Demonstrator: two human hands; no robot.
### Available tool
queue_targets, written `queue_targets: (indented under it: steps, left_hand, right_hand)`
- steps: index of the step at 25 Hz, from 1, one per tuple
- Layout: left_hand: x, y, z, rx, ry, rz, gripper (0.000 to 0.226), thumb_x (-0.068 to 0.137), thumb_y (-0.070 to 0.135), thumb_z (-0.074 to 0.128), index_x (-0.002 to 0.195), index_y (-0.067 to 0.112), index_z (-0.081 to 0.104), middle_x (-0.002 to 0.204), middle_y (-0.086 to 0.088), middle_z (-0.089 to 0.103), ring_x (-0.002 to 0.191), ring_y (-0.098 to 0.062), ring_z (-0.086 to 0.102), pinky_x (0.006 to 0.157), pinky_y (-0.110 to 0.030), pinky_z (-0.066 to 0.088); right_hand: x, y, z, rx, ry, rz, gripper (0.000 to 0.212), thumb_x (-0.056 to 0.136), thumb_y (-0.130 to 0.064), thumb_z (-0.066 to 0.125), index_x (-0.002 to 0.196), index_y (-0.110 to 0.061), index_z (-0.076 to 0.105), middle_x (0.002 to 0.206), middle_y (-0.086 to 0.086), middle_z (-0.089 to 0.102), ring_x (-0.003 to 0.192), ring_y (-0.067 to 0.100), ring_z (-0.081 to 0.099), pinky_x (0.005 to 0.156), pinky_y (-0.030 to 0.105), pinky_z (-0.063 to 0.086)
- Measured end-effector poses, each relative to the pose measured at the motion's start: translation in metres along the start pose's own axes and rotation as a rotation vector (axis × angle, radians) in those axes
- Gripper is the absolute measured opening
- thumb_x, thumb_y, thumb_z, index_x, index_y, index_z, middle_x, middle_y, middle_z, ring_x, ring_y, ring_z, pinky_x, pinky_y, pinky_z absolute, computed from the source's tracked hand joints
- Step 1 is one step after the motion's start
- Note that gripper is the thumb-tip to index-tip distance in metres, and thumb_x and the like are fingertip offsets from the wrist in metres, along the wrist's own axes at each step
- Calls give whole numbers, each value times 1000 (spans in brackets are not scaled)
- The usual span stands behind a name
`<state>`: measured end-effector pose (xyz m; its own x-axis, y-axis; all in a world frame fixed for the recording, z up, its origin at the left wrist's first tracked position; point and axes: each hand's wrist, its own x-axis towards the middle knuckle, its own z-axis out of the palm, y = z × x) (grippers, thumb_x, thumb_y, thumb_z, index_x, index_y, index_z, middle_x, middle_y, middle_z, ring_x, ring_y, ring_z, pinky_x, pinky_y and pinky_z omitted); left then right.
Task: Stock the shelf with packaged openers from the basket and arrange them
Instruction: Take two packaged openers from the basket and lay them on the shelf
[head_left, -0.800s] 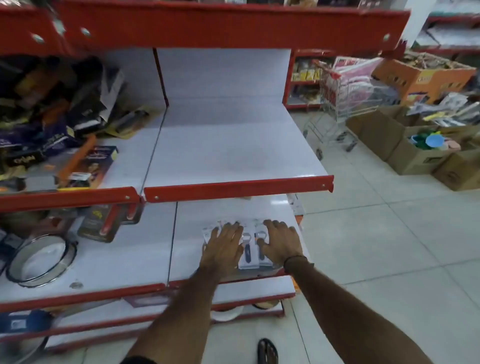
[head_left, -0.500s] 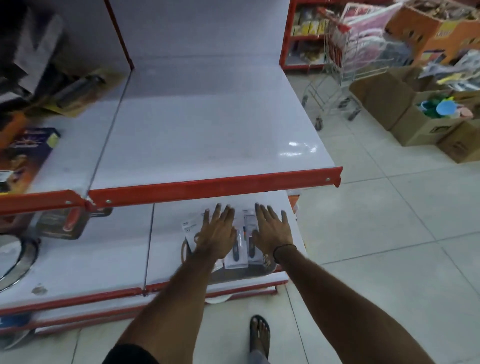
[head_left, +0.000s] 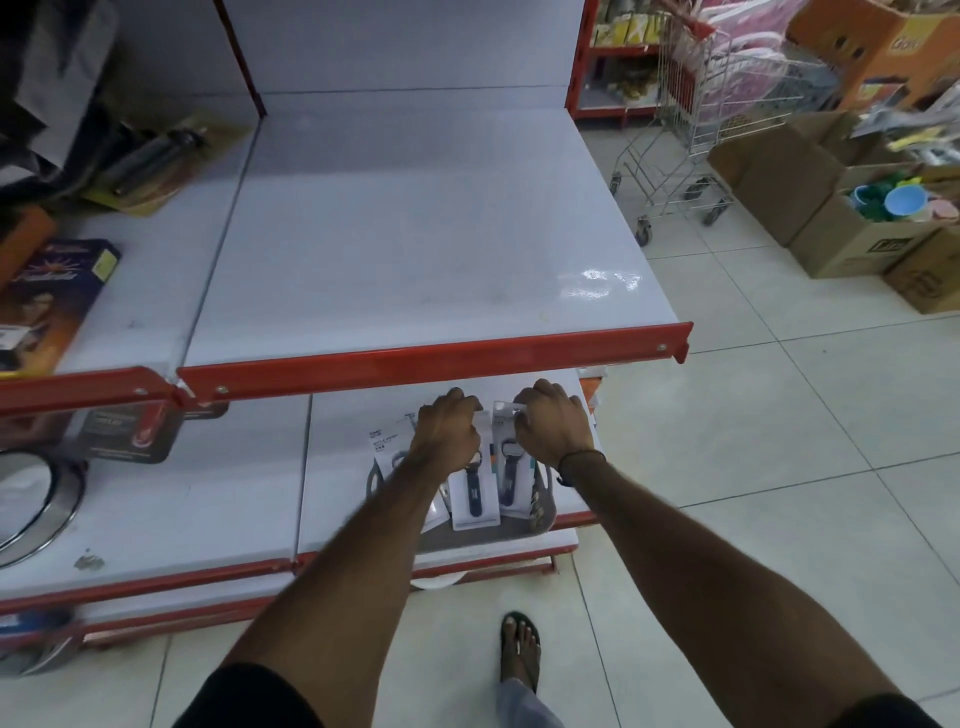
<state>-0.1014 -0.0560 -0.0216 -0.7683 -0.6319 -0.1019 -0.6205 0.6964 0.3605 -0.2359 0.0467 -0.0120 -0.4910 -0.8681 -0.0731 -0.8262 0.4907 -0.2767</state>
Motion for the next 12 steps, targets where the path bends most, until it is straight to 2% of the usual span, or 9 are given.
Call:
queue_targets:
  steps: [3, 5, 7, 9, 12]
  left_hand:
    - [-27, 5, -20, -79, -36, 14, 35, 93, 3, 55, 126, 13, 59, 127, -13, 69, 104, -34, 68, 95, -44, 57]
    - [-48, 5, -32, -90, -23, 51, 33, 95, 2, 54, 126, 13, 57, 127, -14, 69, 102, -34, 68, 89, -42, 58]
    - [-69, 5, -50, -99, 0, 84, 32, 94, 7, 60, 125, 14, 56, 128, -13, 68, 105, -33, 67, 91, -41, 57]
    - [-89, 5, -75, -89, 85, 139, 35, 93, 8, 62, 128, 14, 56, 131, -12, 66, 113, -32, 64, 96, -42, 56]
    - [-113, 7, -123, -82, 328, 243, 36, 95, 5, 54, 130, 12, 58, 133, -11, 65, 118, -31, 61, 97, -43, 52]
  right_hand:
    - [-25, -15, -14, 121, -18, 37, 24, 91, -23, 54, 113, -15, 59, 121, 12, 67, 107, 36, 65, 85, 39, 56]
    - [-45, -24, -22, 162, -3, 33, 21, 92, -22, 54, 111, -17, 58, 120, 13, 69, 102, 36, 68, 77, 34, 56]
    - [-64, -35, -33, 146, 77, -14, 18, 93, -22, 53, 111, -17, 57, 116, 11, 70, 97, 31, 67, 78, 34, 55]
    - [-79, -45, -50, 88, 204, -88, 20, 93, -19, 51, 112, -16, 58, 110, 9, 71, 94, 30, 65, 79, 36, 52]
    - [-92, -65, -84, 22, 382, -199, 22, 91, -16, 49, 110, -14, 61, 101, 10, 71, 89, 31, 63, 76, 38, 49]
